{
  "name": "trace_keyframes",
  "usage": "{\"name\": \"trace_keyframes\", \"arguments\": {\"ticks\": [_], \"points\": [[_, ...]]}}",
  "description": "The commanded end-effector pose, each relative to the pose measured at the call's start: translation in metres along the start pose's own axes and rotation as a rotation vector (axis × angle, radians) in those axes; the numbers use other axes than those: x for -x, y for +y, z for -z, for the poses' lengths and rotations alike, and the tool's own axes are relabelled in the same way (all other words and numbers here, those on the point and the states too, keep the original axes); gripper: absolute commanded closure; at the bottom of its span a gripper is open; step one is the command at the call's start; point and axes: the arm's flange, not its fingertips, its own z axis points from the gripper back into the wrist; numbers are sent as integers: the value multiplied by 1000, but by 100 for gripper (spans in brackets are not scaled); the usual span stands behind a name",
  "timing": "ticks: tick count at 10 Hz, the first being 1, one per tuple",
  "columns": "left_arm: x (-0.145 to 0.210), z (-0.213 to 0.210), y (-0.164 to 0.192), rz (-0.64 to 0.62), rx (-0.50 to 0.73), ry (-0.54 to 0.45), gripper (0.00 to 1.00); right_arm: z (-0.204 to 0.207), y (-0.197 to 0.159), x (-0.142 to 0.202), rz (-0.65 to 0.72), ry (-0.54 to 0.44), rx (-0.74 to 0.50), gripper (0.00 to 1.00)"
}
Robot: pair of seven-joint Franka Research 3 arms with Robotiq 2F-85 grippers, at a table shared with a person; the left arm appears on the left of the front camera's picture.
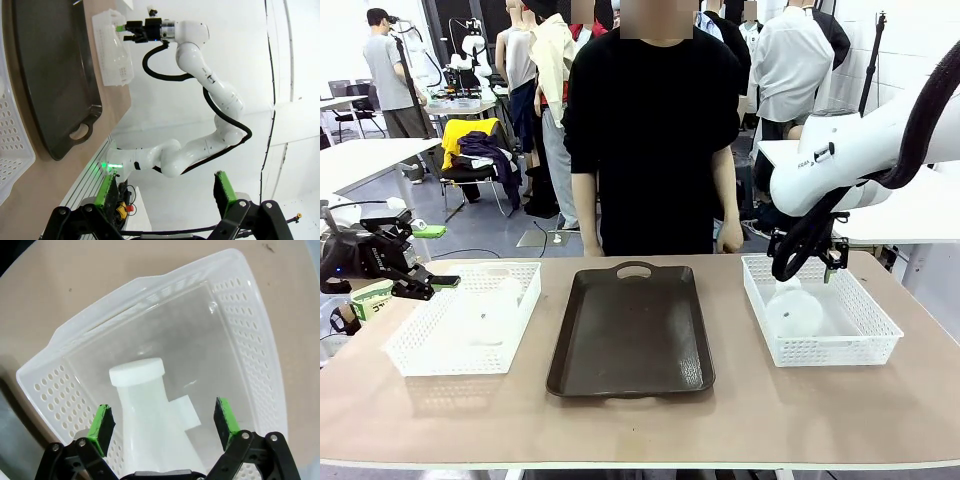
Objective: Prepare the laboratory tools.
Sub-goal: Pick up the Big flask that the person points to.
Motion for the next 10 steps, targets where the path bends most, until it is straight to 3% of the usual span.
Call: {"name": "trace_keyframes", "arguments": {"ticks": [1, 8, 9, 10], "points": [[0, -2, -2, -5, -18, 1, 0, 12, 12, -8, 44, -10, -13, 0], [0, -2, -2, -5, -18, 1, 0, 39, 28, -6, 7, -3, 38, 0], [0, -2, -2, -5, -18, 1, 0, 41, 28, -8, 1, -4, 40, 11], [0, -2, -2, -5, -18, 1, 0, 43, 27, -10, -7, -3, 43, 28]]}}
